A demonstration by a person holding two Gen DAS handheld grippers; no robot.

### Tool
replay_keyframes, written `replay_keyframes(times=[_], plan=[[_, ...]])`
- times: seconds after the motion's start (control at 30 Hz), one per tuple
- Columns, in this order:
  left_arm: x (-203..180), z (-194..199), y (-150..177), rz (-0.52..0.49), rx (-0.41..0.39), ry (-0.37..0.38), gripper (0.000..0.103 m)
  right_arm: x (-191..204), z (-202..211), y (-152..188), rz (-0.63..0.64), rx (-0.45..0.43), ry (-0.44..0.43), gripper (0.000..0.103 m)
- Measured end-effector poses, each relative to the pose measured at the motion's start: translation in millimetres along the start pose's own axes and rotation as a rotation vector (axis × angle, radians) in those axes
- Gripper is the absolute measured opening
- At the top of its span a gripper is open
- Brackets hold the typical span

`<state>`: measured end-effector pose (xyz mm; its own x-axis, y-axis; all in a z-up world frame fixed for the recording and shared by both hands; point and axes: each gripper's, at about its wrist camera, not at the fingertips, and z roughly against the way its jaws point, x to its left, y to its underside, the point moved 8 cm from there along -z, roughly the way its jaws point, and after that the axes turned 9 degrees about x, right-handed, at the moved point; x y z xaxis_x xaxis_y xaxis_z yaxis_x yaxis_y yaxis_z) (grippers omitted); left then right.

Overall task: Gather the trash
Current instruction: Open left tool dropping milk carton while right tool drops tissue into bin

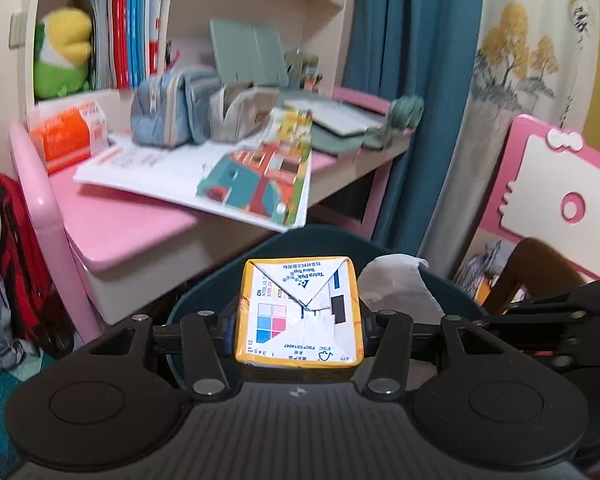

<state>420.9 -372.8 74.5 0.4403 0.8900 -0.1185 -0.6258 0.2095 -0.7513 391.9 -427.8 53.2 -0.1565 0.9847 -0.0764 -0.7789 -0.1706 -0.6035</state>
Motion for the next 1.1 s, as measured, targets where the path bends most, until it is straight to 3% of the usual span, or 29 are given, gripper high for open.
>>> replay_keyframes(times=[0.23, 0.5, 0.67, 1.0, 1.1], plan=[[4.7, -34.0, 12.3, -0.002, 0.117, -0.009, 0.050, 0.6, -16.3, 8.6, -0.003, 0.113, -0.018, 0.011], [1.4, -40.2, 21.9, -0.015, 0.169, 0.007, 0.051, 1.6, -16.3, 10.8, -0.005, 0.121, -0.013, 0.027], [3.4, -26.1, 17.9, 0.007, 0.133, 0.008, 0.070, 6.6, -7.4, 14.0, 0.008, 0.113, -0.004, 0.035], [9.0, 28.8, 18.2, 0.003, 0.065, 0.008, 0.071, 24.0, 33.5, 15.4, 0.017, 0.054, -0.008, 0.044], [15.1, 50.1, 20.3, 0.005, 0.037, -0.008, 0.077, 34.8, 48.4, 16.2, 0.027, 0.031, -0.013, 0.052]])
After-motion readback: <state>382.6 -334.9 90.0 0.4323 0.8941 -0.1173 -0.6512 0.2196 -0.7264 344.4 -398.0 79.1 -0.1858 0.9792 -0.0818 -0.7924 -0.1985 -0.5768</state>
